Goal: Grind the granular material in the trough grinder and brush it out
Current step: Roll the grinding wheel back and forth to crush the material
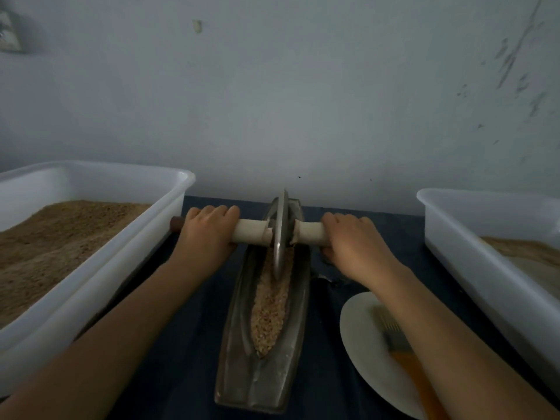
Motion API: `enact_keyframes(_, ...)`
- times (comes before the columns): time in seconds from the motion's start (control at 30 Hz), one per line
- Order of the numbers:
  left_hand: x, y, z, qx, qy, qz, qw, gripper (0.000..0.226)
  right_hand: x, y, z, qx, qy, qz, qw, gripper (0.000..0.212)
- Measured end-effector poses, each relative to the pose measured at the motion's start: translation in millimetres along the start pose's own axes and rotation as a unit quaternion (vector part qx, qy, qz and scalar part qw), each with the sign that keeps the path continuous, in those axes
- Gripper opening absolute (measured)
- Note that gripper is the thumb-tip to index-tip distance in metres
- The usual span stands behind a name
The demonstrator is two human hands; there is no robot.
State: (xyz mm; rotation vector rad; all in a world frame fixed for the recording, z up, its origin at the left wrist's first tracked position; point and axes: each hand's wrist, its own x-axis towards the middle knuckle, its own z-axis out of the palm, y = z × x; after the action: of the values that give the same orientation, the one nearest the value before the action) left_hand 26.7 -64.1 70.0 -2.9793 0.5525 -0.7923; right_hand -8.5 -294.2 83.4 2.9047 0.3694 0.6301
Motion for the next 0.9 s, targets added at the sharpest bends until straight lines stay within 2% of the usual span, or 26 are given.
enact_keyframes(0.13,-4,-5,-13,0.014,-0.089,0.026,0.996,0.023,-8,-2,-12,0.024,-0.069,-0.023,0.997,0.017)
enact_keyframes(0.33,-13,-3,-51,-0.018,-0.297,0.031,0.954,0.037,-21,-12,-53,0.107,-0.288,-0.030,0.951,0.020)
enact_keyframes(0.43,-16,-2,-68,-0.020,-0.374,0.049,0.926,0.039,-27,-12,-67,0.140,-0.343,-0.051,0.927,0.023)
enact_keyframes(0.5,-17,-3,-71,-0.024,-0.398,0.052,0.916,0.037,-29,-12,-70,0.141,-0.351,-0.061,0.924,0.025)
enact_keyframes(0.6,-16,-4,-64,-0.035,-0.376,0.042,0.925,0.038,-25,-12,-63,0.126,-0.330,-0.052,0.934,0.023)
enact_keyframes(0.7,-10,-4,-47,-0.041,-0.292,0.015,0.955,0.036,-15,-8,-47,0.112,-0.273,-0.026,0.955,0.017)
enact_keyframes(0.8,-2,-1,-26,0.000,-0.160,0.006,0.987,0.026,-7,-1,-27,0.079,-0.164,-0.013,0.983,0.015)
enact_keyframes(0.9,1,2,-12,0.009,-0.061,-0.004,0.998,0.026,-2,2,-8,0.005,-0.044,-0.019,0.999,0.020)
